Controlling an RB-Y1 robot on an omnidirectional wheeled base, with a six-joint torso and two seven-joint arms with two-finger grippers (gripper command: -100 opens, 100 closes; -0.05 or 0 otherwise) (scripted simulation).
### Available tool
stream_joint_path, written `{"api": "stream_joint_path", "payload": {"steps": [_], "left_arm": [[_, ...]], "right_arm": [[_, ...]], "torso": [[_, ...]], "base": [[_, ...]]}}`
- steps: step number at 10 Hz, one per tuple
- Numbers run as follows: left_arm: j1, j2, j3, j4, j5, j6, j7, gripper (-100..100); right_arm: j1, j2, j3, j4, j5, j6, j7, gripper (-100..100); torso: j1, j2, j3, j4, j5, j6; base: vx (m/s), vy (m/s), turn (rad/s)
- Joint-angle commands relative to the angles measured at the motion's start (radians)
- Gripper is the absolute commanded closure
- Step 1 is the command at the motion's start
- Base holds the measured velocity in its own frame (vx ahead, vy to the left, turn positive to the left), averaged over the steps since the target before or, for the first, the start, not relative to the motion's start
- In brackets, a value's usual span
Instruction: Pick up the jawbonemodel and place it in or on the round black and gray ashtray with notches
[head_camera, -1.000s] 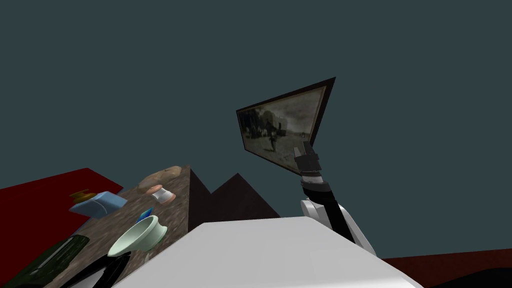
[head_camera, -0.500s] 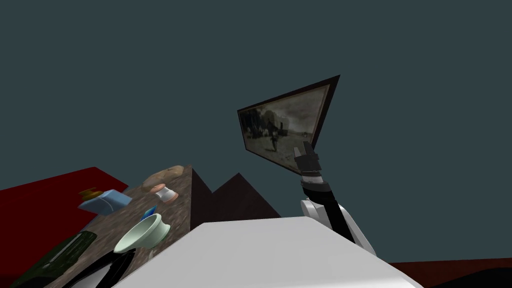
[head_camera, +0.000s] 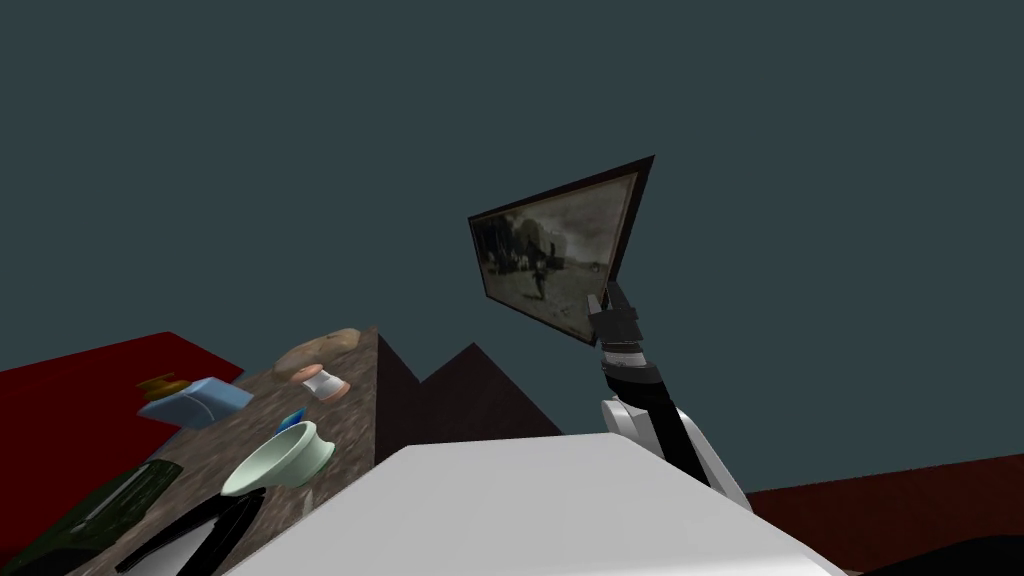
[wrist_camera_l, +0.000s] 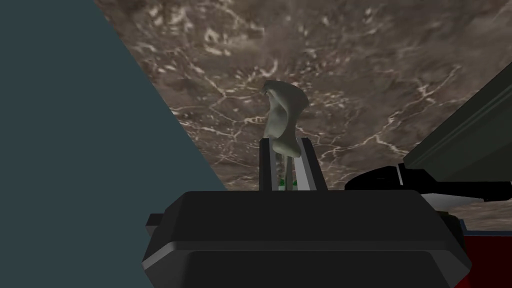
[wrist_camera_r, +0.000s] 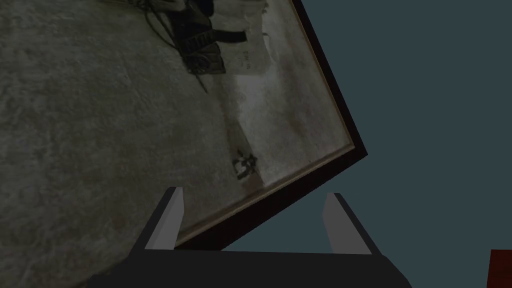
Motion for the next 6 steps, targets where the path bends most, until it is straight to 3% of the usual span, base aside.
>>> {"api": "stream_joint_path", "payload": {"steps": [1, 4, 5, 6], "left_arm": [[-0.011, 0.034, 0.003, 0.028, -0.012, -0.037, 0.015, 100], [-0.053, 0.120, 0.007, 0.114, -0.048, -0.121, 0.058, 100], [-0.053, 0.126, 0.007, 0.114, -0.048, -0.131, 0.058, 100], [-0.072, 0.162, 0.008, 0.149, -0.064, -0.169, 0.076, 100]], "right_arm": [[0.000, 0.000, 0.000, 0.000, 0.000, 0.000, 0.000, 0], [0.000, 0.000, 0.000, 0.000, 0.000, 0.000, 0.000, 0], [0.000, 0.000, 0.000, 0.000, 0.000, 0.000, 0.000, 0], [0.000, 0.000, 0.000, 0.000, 0.000, 0.000, 0.000, 0]], "torso": [[0.000, 0.000, 0.000, 0.000, 0.000, 0.000], [-0.003, 0.005, 0.004, 0.002, 0.000, 0.001], [-0.003, 0.005, 0.004, 0.002, 0.001, 0.001], [0.000, 0.001, 0.002, 0.002, 0.001, 0.000]], "base": [[-0.208, -0.170, -0.115], [-0.188, -0.180, -0.157], [-0.093, -0.120, -0.013], [-0.061, -0.088, -0.111]]}}
